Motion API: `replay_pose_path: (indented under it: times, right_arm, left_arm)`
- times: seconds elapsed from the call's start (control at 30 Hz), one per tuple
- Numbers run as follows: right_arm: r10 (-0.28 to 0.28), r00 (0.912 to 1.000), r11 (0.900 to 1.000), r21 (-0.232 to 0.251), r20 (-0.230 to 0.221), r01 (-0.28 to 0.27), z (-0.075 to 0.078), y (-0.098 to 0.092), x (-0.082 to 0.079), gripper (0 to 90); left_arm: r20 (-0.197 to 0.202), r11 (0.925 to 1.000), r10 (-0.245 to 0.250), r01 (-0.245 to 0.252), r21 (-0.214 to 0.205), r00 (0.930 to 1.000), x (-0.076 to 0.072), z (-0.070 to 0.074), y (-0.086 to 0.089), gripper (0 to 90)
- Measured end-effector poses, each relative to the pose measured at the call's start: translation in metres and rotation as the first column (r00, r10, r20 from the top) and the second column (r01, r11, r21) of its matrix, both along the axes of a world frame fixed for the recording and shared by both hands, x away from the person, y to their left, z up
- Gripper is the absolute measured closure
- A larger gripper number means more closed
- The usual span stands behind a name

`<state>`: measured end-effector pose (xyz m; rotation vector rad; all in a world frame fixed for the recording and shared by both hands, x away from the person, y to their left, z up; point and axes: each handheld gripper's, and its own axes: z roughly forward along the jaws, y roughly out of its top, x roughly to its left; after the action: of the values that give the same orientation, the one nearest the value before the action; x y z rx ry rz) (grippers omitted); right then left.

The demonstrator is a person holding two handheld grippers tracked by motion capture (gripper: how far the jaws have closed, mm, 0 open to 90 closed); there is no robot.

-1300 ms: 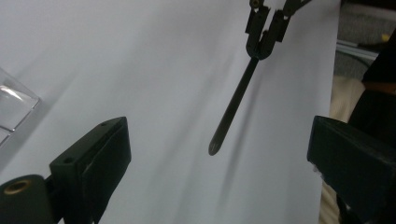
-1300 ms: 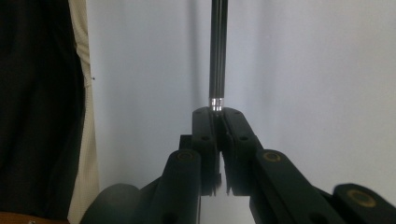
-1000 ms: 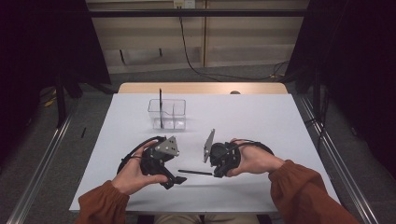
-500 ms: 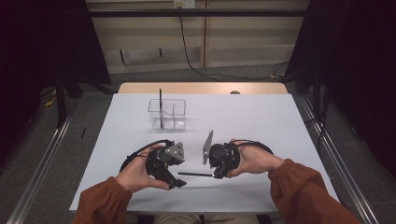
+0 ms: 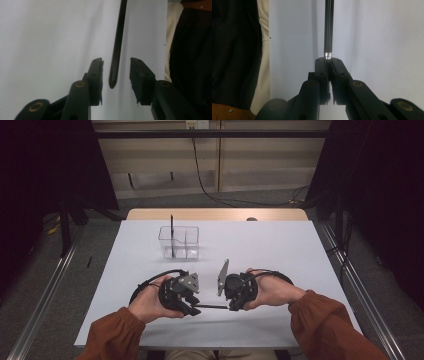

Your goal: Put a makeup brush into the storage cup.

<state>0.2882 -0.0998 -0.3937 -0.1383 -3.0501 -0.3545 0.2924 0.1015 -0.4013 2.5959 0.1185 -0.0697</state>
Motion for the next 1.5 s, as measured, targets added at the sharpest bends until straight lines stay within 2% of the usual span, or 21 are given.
replay_pose_path:
  times: [0.13, 0.17, 0.2, 0.3, 0.4, 0.53, 0.57, 0.67, 0.73, 0.83, 0.93, 1.03, 1.13, 1.27, 1.3, 1.37, 1.5]
  right_arm:
    - [0.004, 0.9999, 1.0, 0.007, 0.011, -0.004, -0.0009, 0.0017, -0.0005, 84.2]
    - [0.002, 0.9998, 1.0, 0.009, 0.017, -0.003, -0.0008, 0.0019, -0.0009, 84.2]
    - [0.0, 0.9998, 0.9999, 0.01, 0.018, -0.001, -0.0006, 0.0021, -0.0014, 84.3]
    - [0.009, 0.9997, 0.9998, 0.016, 0.021, -0.009, 0.0, 0.0019, -0.0018, 84.2]
    - [0.009, 0.9997, 0.9999, 0.015, 0.022, -0.009, 0.0002, 0.0015, -0.0022, 84.2]
    - [0.009, 0.9996, 0.9998, 0.017, 0.025, -0.01, -0.0004, 0.0017, -0.0023, 84.3]
    - [0.011, 0.9997, 0.9998, 0.016, 0.023, -0.011, -0.0008, 0.0016, -0.0022, 84.3]
    - [0.013, 0.9996, 0.9998, 0.013, 0.023, -0.014, -0.0021, 0.0016, -0.0021, 84.3]
    - [0.013, 0.9996, 0.9998, 0.012, 0.026, -0.013, -0.0024, 0.0012, -0.0019, 84.2]
    - [0.013, 0.9996, 0.9999, 0.006, 0.026, -0.013, -0.0034, 0.0009, -0.0019, 83.5]
    - [0.014, 0.9993, 0.9999, 0.006, 0.033, -0.015, -0.0047, 0.0007, -0.0017, 83.0]
    - [0.015, 0.9993, 0.9998, 0.015, 0.034, -0.016, -0.0047, -0.0006, -0.0006, 82.8]
    - [0.016, 0.9991, 0.9996, 0.022, 0.039, -0.017, -0.0048, -0.0011, -0.0003, 82.3]
    - [0.018, 0.9995, 0.9987, 0.046, 0.028, -0.019, -0.0047, -0.0021, -0.0005, 79.0]
    - [0.016, 0.9994, 0.9984, 0.053, 0.03, -0.018, -0.005, -0.0021, -0.0009, 77.9]
    - [0.019, 0.9994, 0.9975, 0.067, 0.03, -0.021, -0.0051, -0.0023, -0.0016, 74.5]
    - [-0.003, 0.9993, 0.9964, 0.085, 0.038, 0.0, -0.0041, -0.0039, -0.0006, 66.8]
  left_arm:
    - [-0.01, 0.9999, 0.004, -0.005, -0.011, 0.9999, 0.0006, 0.0001, -0.0015, 68.6]
    - [0.002, 0.9999, 0.004, -0.004, -0.011, 1.0, -0.0001, -0.0009, -0.0024, 70.1]
    - [-0.006, 1.0, -0.007, 0.007, -0.002, 1.0, 0.0001, -0.0009, -0.0029, 71.2]
    - [0.003, 1.0, -0.004, 0.004, 0.001, 1.0, -0.0017, -0.0029, -0.0048, 74.5]
    - [0.009, 1.0, -0.001, 0.001, -0.007, 1.0, -0.0013, -0.0036, -0.0057, 76.4]
    - [-0.013, 0.9999, -0.015, 0.015, -0.002, 0.9998, 0.0002, -0.0044, -0.0064, 79.2]
    - [-0.003, 0.9999, -0.014, 0.014, -0.001, 0.9999, -0.0004, -0.0044, -0.0068, 79.7]
    - [-0.011, 0.9996, -0.029, 0.029, -0.003, 0.9995, -0.0004, -0.0047, -0.0076, 80.8]
    - [0.002, 0.9997, -0.022, 0.022, -0.007, 0.9997, -0.0018, -0.0063, -0.0082, 81.7]
    - [-0.017, 0.9989, -0.047, 0.047, -0.001, 0.9987, -0.002, -0.0066, -0.0095, 83.3]
    - [-0.011, 0.9993, -0.036, 0.036, -0.006, 0.9993, -0.0027, -0.0068, -0.0098, 83.7]
    - [-0.04, 0.9995, -0.029, 0.029, -0.011, 0.9988, -0.0013, -0.0065, -0.0087, 83.8]
    - [-0.042, 0.9996, -0.022, 0.022, -0.015, 0.9989, -0.0016, -0.0068, -0.0077, 83.9]
    - [-0.052, 0.9995, -0.026, 0.025, -0.021, 0.9983, -0.0008, -0.0075, -0.0064, 83.9]
    - [-0.043, 0.9996, -0.022, 0.021, -0.02, 0.9988, -0.0012, -0.0074, -0.0063, 83.9]
    - [-0.056, 0.9993, -0.029, 0.027, -0.027, 0.998, -0.0005, -0.0073, -0.0058, 83.9]
    - [-0.056, 0.9993, -0.008, 0.006, -0.038, 0.9984, 0.0002, -0.0072, -0.0046, 83.9]
